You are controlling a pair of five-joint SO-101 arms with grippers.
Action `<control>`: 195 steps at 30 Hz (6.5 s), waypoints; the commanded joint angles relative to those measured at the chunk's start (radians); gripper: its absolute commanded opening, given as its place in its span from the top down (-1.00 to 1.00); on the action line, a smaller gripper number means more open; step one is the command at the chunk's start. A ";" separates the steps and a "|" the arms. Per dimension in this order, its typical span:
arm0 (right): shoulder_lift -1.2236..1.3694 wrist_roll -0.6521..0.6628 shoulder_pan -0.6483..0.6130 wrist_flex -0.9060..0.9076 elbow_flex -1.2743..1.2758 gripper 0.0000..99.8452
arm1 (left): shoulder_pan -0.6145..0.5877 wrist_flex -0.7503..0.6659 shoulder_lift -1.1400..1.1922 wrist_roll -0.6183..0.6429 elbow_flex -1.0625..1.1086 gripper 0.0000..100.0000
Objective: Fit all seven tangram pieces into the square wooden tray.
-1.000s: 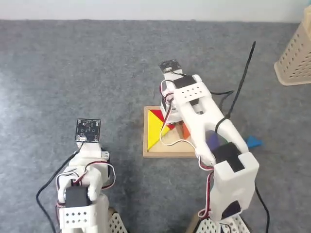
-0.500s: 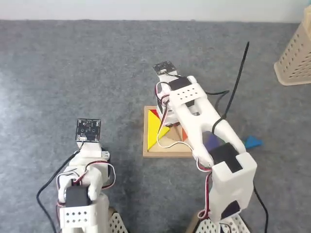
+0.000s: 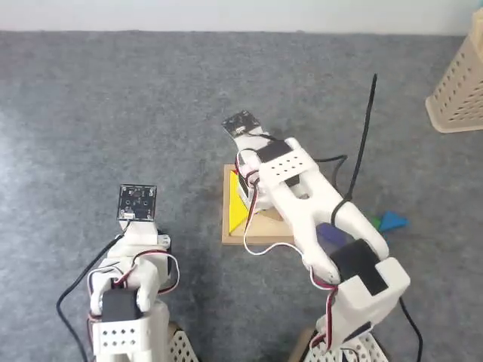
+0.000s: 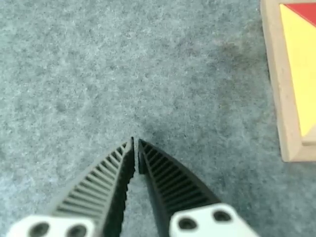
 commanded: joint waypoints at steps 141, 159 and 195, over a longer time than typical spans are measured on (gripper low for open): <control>-0.229 0.077 0.564 0.022 0.353 0.44 | 0.003 0.005 -0.017 0.008 -0.012 0.98; 0.059 -0.163 0.659 0.025 0.126 0.88 | 0.003 0.005 -0.017 0.008 -0.012 0.98; -0.108 0.370 -0.024 0.010 0.109 0.85 | 0.003 0.005 -0.017 0.008 -0.012 0.98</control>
